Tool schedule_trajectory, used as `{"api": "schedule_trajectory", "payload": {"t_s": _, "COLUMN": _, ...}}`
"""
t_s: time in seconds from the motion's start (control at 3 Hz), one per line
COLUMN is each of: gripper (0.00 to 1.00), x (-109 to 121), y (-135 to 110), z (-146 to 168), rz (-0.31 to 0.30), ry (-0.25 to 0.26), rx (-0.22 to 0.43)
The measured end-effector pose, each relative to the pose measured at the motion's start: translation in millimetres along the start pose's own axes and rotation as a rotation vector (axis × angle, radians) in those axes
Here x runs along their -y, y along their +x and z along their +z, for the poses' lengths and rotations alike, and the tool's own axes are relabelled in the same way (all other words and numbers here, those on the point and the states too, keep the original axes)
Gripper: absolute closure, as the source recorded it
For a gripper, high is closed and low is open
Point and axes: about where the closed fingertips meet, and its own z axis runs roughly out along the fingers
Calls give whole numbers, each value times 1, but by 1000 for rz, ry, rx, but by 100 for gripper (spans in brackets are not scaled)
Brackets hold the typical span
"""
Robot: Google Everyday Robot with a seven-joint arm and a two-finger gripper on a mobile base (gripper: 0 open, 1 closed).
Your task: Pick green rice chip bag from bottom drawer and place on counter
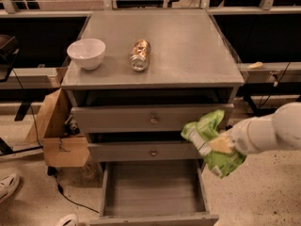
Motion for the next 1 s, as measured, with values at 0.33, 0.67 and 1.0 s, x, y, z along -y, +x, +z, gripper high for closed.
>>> {"api": "schedule_trajectory", "payload": {"t_s": 0.33, "gripper": 100, "x": 27, "y": -61, "z": -68, "rz": -55, "ry": 94, "rx": 36}}
{"api": "schedule_trajectory", "payload": {"t_s": 0.67, "gripper": 100, "x": 54, "y": -119, "z": -128, "rz": -73, "ry": 180, "rx": 59}}
{"api": "schedule_trajectory", "payload": {"t_s": 1.0, "gripper": 100, "x": 78, "y": -172, "z": -172, "rz": -64, "ry": 234, "rx": 82}}
